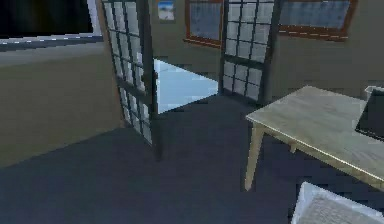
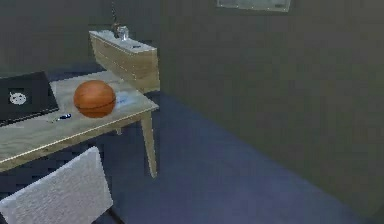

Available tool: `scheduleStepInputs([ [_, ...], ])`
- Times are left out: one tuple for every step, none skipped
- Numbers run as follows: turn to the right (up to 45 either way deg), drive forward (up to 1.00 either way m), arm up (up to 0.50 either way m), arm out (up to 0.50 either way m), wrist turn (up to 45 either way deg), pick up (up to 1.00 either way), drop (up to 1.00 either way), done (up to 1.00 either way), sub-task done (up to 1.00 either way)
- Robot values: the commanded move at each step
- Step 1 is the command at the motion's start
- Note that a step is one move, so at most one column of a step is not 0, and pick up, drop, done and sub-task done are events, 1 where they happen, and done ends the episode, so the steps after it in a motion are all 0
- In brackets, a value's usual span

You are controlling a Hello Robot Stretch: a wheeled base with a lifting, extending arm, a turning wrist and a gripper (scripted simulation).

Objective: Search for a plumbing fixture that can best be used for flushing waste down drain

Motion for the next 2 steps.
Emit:
scheduleStepInputs([
  [-45.0,0.0,0.0,0.0,0.0,0.0,0.0,0.0,0.0],
  [-45.0,0.0,0.0,0.0,0.0,0.0,0.0,0.0,0.0],
])
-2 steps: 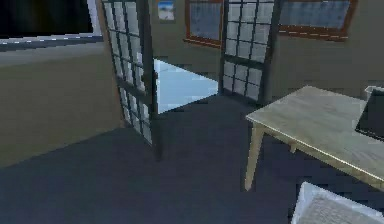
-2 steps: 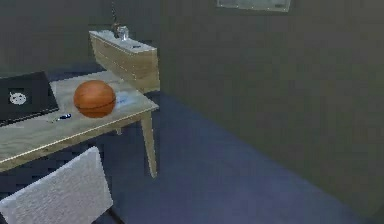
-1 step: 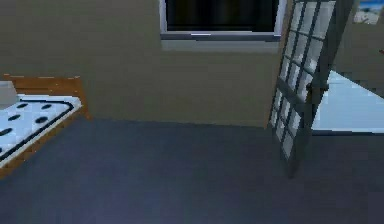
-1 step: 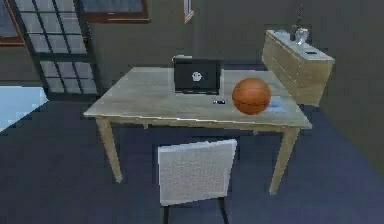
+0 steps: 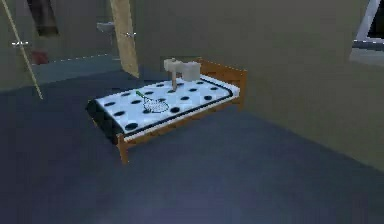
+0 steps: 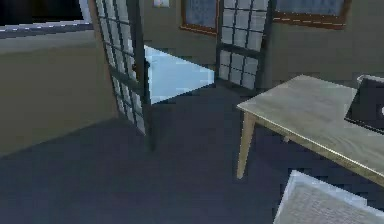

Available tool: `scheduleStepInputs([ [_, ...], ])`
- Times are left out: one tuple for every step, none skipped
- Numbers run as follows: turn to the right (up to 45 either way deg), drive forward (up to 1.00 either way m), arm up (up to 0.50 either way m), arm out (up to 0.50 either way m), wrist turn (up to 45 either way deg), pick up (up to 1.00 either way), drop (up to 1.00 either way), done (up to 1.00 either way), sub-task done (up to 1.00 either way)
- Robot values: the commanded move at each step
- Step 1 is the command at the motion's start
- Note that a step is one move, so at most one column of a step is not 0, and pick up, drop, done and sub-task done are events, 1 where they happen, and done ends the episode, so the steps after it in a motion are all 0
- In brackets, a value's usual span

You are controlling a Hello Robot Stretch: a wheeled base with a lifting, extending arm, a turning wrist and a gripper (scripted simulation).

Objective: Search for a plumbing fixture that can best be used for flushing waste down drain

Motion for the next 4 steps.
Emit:
scheduleStepInputs([
  [-33.0,0.0,0.0,0.0,0.0,0.0,0.0,0.0,0.0],
  [0.0,1.0,0.0,0.0,0.0,0.0,0.0,0.0,0.0],
  [0.0,0.5,0.0,0.0,0.0,0.0,0.0,0.0,0.0],
  [-6.0,0.0,0.0,0.0,0.0,0.0,0.0,0.0,0.0],
])
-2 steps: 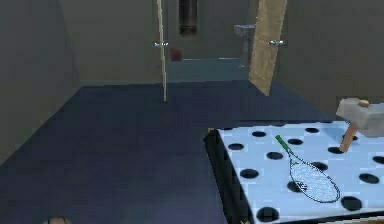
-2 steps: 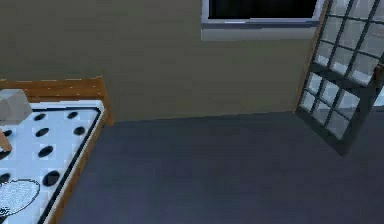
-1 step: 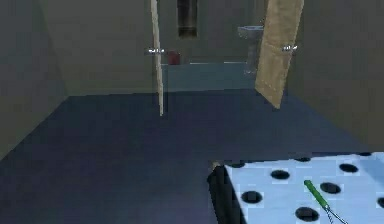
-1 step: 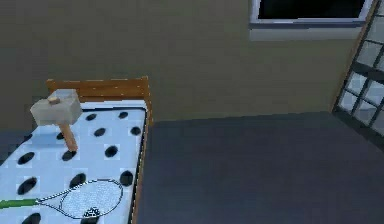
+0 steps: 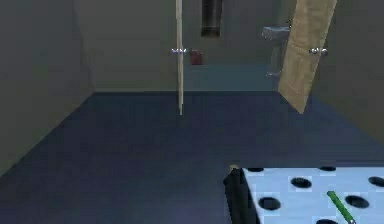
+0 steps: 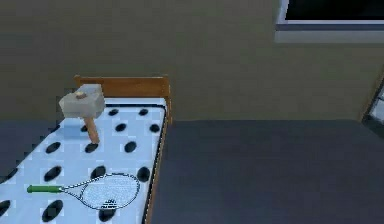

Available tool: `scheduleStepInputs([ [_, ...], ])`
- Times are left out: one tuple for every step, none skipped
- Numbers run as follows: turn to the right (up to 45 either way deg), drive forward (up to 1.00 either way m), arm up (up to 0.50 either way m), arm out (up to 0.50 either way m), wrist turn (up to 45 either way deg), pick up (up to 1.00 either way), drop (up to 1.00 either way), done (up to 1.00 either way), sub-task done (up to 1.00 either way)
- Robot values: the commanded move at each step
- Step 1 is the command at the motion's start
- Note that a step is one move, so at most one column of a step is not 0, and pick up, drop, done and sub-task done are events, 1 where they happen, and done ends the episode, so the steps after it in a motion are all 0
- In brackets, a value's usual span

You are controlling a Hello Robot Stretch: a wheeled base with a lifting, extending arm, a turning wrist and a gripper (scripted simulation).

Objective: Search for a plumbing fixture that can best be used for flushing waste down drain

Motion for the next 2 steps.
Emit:
scheduleStepInputs([
  [0.0,0.9,0.0,0.0,0.0,0.0,0.0,0.0,0.0],
  [12.0,0.0,0.0,0.0,0.0,0.0,0.0,0.0,0.0],
])
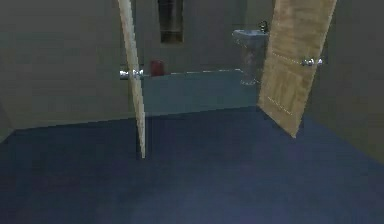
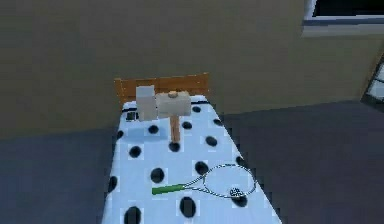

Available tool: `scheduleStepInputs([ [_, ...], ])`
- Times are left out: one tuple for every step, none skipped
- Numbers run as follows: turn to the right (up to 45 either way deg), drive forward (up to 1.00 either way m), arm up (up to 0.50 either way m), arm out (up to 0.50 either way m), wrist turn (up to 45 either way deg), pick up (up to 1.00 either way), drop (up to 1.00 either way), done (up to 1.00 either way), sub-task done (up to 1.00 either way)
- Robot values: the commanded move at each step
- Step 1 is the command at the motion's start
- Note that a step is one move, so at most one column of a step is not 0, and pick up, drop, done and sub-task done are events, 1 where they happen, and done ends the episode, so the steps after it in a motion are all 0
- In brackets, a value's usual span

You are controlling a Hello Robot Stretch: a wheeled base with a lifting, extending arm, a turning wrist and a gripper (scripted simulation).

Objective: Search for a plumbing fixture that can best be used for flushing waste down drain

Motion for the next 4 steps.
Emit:
scheduleStepInputs([
  [0.0,1.0,0.0,0.0,0.0,0.0,0.0,0.0,0.0],
  [0.0,0.55,0.0,0.0,0.0,0.0,0.0,0.0,0.0],
  [-9.0,0.0,0.0,0.0,0.0,0.0,0.0,0.0,0.0],
  [0.0,1.0,0.0,0.0,0.0,0.0,0.0,0.0,0.0],
])
